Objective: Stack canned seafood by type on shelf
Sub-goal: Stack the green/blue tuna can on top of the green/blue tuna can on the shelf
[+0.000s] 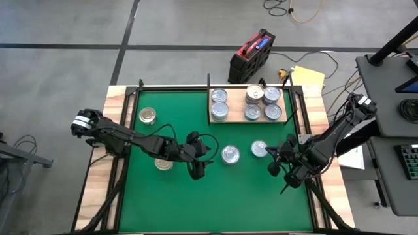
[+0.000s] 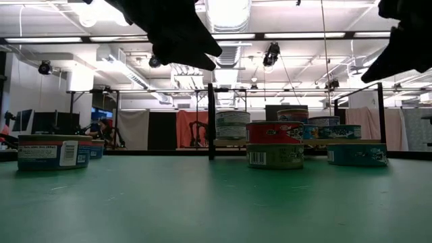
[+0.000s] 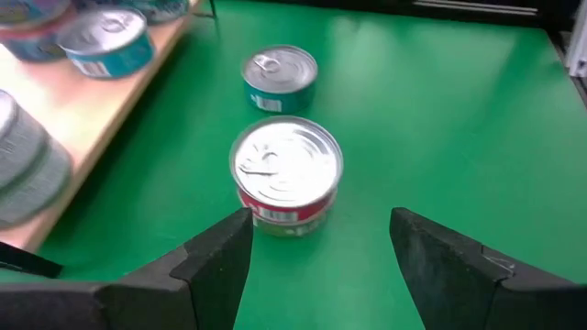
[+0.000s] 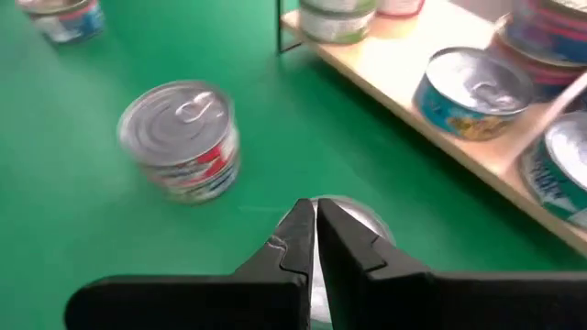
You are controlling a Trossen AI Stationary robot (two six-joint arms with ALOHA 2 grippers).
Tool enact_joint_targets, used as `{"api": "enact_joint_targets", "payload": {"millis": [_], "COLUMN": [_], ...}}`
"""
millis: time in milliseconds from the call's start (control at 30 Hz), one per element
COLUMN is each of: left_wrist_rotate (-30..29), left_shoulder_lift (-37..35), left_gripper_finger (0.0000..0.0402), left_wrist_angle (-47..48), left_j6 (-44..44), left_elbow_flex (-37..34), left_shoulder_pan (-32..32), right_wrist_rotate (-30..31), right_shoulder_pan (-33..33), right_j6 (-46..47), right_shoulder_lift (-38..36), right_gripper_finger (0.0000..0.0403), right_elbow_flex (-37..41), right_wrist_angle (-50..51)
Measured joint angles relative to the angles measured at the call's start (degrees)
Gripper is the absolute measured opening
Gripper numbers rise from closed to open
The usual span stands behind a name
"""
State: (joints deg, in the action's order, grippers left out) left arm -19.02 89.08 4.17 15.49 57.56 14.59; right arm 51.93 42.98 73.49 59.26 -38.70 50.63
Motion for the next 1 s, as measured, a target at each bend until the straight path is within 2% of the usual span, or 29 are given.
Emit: {"api": "enact_joint_targets", "payload": {"millis": [200, 300, 433, 533, 767, 1000], "left_wrist_rotate": [-3.91, -4.47, -4.48, -4.48, -4.48, -4.48], "left_shoulder_lift": [0.00, -0.02, -0.02, -0.02, -0.02, -0.02], "left_gripper_finger": [0.0242, 0.0242, 0.0242, 0.0242, 0.0242, 0.0242], "left_wrist_angle": [-3.80, -5.75, -7.58, -8.07, -8.09, -8.12], "left_j6": [-3.27, -5.17, -7.23, -7.73, -8.17, -9.52], "left_elbow_flex": [0.00, 0.00, -0.02, -0.02, -0.02, -0.02], "left_shoulder_pan": [0.00, 0.00, 0.00, 0.00, 0.00, -0.02], "right_wrist_rotate": [1.69, 1.01, 0.05, 1.17, 2.60, 8.67], "right_shoulder_pan": [-0.13, -0.13, -0.13, -0.14, -0.11, -0.16], "right_j6": [8.28, 14.85, 19.17, 17.97, 9.57, 11.90], "right_shoulder_lift": [1.83, 2.33, 2.79, 3.61, 8.30, 14.49], "right_gripper_finger": [0.0009, 0.0009, 0.0009, 0.0009, 0.0009, 0.0009], "right_elbow_flex": [3.57, 5.44, 7.38, 8.56, 11.08, 11.13], "right_wrist_angle": [-0.18, -0.17, -0.47, -1.55, -11.03, -11.57]}}
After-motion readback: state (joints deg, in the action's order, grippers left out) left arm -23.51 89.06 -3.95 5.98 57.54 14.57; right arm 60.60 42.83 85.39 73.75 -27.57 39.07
